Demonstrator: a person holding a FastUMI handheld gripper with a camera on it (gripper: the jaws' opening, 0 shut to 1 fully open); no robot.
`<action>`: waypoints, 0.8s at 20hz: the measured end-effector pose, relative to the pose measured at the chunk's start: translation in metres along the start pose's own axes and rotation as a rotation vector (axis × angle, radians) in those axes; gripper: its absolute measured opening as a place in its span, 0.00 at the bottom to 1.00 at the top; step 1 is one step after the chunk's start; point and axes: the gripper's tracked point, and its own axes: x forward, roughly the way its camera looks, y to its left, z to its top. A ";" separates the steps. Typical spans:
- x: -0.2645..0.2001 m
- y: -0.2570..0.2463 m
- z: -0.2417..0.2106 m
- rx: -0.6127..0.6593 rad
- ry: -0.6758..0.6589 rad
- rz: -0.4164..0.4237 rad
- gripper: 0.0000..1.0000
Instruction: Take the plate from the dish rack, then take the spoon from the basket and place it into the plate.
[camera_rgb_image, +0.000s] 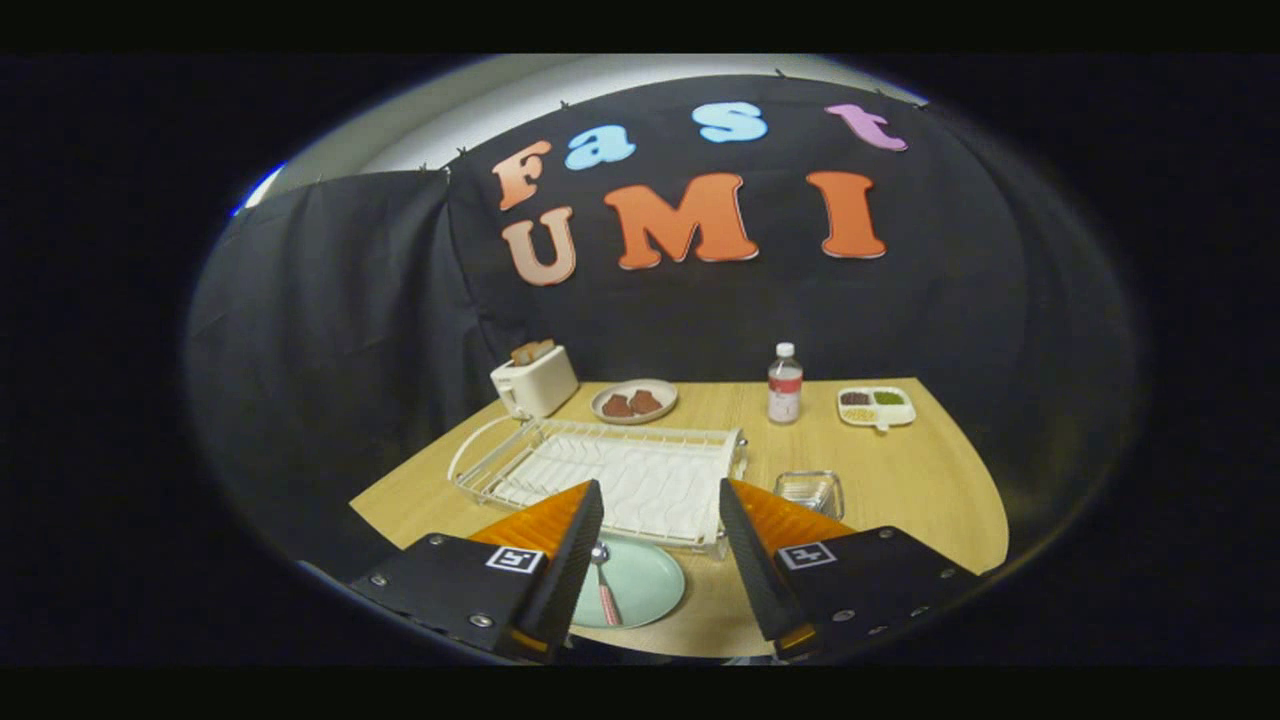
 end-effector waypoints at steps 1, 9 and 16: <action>-0.003 -0.003 0.014 -0.003 -0.038 -0.010 0.72; -0.031 -0.025 0.108 -0.062 -0.275 -0.087 0.88; -0.058 -0.044 0.156 -0.108 -0.433 -0.156 0.97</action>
